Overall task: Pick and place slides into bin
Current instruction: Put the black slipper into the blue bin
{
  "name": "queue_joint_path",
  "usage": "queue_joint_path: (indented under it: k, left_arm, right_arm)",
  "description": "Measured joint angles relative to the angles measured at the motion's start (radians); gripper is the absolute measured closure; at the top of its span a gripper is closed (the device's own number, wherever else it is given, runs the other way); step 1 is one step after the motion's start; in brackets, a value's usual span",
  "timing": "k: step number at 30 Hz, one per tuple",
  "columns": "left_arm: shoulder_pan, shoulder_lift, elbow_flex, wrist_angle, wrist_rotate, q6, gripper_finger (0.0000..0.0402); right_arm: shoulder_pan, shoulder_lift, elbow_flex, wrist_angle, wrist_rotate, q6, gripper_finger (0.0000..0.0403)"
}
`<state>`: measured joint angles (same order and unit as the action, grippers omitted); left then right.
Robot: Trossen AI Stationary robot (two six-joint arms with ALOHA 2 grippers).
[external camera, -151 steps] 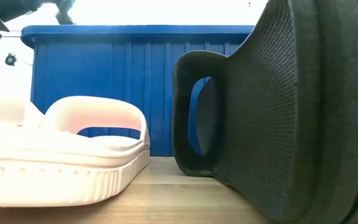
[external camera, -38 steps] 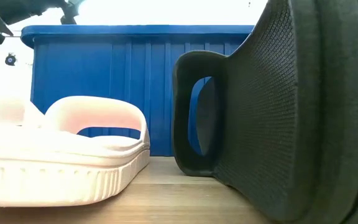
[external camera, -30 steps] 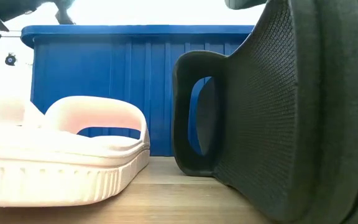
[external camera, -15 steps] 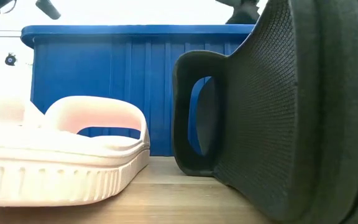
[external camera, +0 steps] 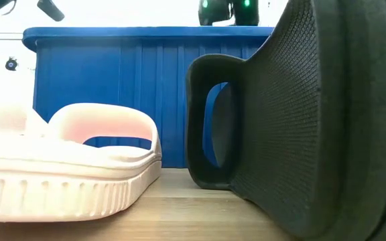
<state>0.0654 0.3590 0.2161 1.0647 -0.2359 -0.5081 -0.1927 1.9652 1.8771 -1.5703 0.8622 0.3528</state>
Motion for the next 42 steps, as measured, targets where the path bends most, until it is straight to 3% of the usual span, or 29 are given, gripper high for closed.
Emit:
queue_joint_path:
  k: [7,16,27,35,42]
  left_arm:
    - [0.000,-0.006,-0.010,-0.003,-0.003,0.000,0.0218]
    - [0.000,-0.007,-0.011,-0.003,-0.004,0.000,0.0218]
    - [0.000,-0.008,-0.009,0.000,-0.004,-0.003,0.0218]
    - [0.000,-0.004,-0.010,-0.001,-0.004,-0.009,0.0218]
    - [0.000,-0.006,-0.011,-0.010,-0.004,-0.009,0.0218]
  right_arm:
    - [-0.083,-0.024,-0.163,-0.002,0.005,0.051,0.0391]
    - [-0.148,-0.031,-0.223,0.054,-0.015,0.111,0.0391]
    - [-0.183,-0.018,-0.354,0.193,-0.088,0.046,0.0391]
    - [-0.203,0.006,-0.390,0.220,-0.161,-0.009,0.0391]
    - [-0.203,0.075,-0.390,0.223,-0.162,-0.043,0.0390]
